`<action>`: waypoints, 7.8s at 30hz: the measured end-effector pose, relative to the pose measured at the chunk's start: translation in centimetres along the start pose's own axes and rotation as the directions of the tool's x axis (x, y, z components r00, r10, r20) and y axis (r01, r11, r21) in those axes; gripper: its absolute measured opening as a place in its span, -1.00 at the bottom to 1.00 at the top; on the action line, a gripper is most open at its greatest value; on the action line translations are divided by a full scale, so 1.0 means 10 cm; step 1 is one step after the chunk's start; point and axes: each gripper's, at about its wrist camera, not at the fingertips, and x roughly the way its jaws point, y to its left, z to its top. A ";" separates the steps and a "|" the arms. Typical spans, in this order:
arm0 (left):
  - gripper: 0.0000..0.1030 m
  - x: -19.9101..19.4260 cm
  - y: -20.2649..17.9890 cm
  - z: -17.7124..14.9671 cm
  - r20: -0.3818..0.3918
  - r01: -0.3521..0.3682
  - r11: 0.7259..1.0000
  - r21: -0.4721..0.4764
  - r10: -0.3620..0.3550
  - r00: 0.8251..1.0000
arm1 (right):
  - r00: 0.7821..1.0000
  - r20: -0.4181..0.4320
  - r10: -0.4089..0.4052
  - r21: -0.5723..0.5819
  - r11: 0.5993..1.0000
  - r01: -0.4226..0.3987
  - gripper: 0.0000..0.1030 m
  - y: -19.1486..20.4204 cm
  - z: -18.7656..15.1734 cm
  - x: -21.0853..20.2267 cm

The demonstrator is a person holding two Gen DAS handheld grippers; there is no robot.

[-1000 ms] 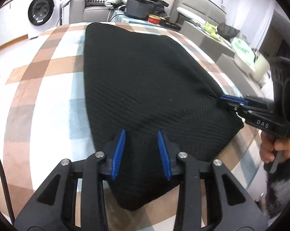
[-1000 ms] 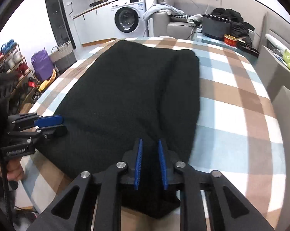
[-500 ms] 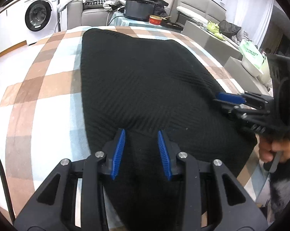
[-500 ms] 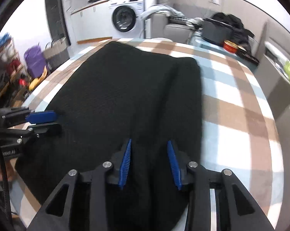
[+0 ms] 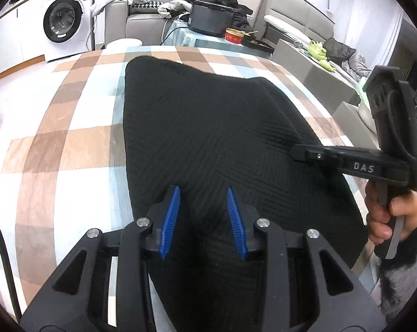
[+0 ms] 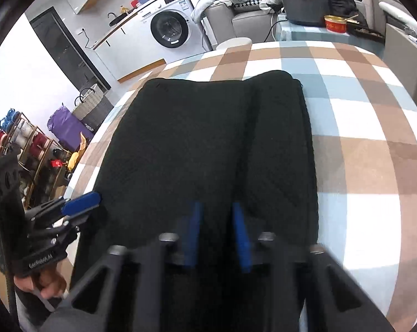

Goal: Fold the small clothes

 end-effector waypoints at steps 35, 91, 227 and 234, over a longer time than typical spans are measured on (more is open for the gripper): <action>-0.41 0.41 0.24 0.55 0.037 0.011 0.998 0.062 -0.013 0.999 | 0.989 0.083 -0.123 -0.200 0.970 0.137 -0.45 0.09 0.25 0.01; -0.75 0.06 0.25 -0.24 -0.029 -0.040 0.995 -0.093 0.038 0.999 | 1.000 0.023 0.020 0.088 0.996 -0.022 -0.59 -0.29 -0.41 -0.18; 0.98 -0.99 -0.09 -0.89 0.377 -0.200 0.978 -0.065 0.210 0.902 | 0.883 0.470 -0.008 -0.233 0.963 0.133 1.00 0.47 -1.23 -1.09; 0.98 -1.02 -0.10 -0.88 0.381 -0.212 0.975 -0.060 0.219 0.898 | 0.868 0.497 0.004 -0.234 0.963 0.130 1.00 0.46 -1.26 -1.10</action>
